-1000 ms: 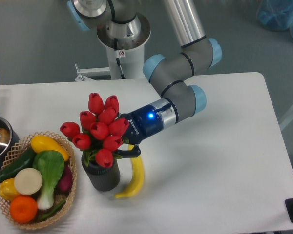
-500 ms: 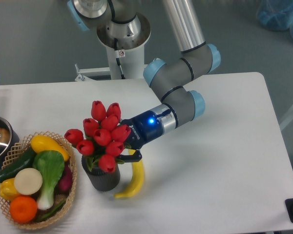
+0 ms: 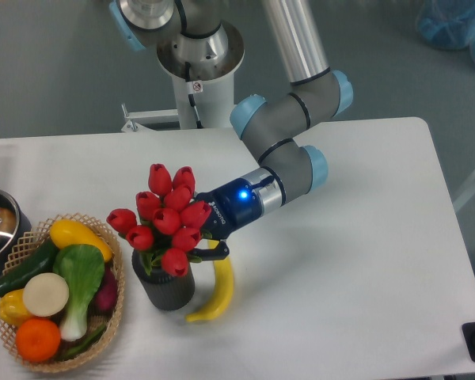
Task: Insert the flowers into the vase
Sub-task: 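Push the tulip bunch further down into the vase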
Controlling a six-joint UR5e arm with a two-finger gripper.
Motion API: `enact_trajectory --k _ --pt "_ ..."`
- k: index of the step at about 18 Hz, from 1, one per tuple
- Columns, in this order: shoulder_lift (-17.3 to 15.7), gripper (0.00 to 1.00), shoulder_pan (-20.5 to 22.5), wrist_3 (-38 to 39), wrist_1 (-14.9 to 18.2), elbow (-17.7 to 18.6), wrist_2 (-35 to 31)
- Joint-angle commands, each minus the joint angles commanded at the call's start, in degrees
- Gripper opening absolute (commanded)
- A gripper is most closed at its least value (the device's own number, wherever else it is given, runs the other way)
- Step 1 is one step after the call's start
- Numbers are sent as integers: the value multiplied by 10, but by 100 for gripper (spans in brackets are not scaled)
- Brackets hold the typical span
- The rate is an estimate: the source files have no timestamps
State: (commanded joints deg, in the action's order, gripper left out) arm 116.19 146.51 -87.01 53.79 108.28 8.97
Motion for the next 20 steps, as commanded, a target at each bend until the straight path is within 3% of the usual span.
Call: enact_trajectory --k 13,20 --pt "10 37 -3 -7 -1 4 -19" --pt "14 45 -3 -18 -1 3 -19"
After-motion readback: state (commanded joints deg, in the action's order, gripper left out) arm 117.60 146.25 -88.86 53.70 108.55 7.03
